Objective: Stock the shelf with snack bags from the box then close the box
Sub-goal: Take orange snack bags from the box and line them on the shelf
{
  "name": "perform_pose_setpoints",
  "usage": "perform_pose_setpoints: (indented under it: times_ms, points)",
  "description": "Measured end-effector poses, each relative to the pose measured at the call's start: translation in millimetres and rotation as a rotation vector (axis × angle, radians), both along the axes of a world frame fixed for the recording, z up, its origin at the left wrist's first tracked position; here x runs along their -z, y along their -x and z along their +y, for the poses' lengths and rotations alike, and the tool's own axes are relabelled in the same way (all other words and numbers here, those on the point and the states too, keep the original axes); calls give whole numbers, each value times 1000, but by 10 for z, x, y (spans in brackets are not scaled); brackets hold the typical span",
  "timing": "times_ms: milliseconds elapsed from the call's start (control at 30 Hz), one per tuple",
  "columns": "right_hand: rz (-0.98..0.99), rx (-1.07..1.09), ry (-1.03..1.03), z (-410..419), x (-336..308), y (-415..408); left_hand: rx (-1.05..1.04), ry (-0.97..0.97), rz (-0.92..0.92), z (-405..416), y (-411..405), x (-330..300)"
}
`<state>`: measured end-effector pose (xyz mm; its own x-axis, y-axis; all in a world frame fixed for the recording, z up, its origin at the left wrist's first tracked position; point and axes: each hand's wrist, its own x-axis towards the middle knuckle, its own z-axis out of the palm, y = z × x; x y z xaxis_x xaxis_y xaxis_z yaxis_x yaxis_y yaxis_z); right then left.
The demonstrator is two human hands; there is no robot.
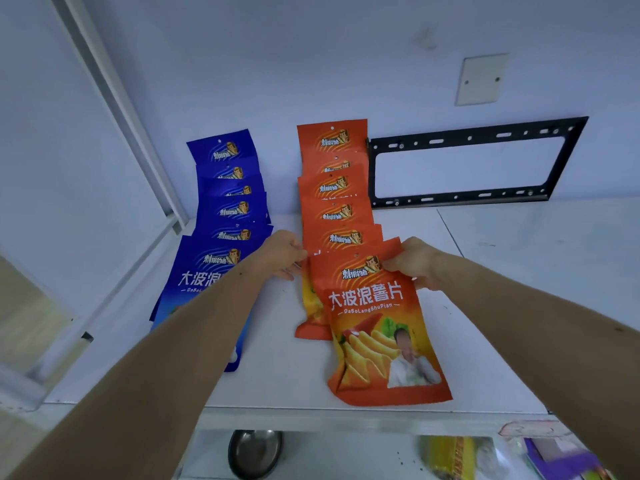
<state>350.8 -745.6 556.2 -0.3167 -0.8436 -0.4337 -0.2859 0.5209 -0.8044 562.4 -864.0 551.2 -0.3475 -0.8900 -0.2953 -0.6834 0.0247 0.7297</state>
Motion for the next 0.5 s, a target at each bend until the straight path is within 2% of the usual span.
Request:
perform_pose_setpoints:
  times_ms: [100,267,400,500]
  points:
    - [-30,46,-19,43,80,-51,-75,5,5,19,-24,26]
    - [-58,79,44,35,104,-136,-70,15,-11,64,-83,-22]
    - [-1,109,104,-72,142,-174,-50,89,-143,90,-95,-99]
    - [48,129,117,-136,181,-223,42,19,-263,186,-69,-145]
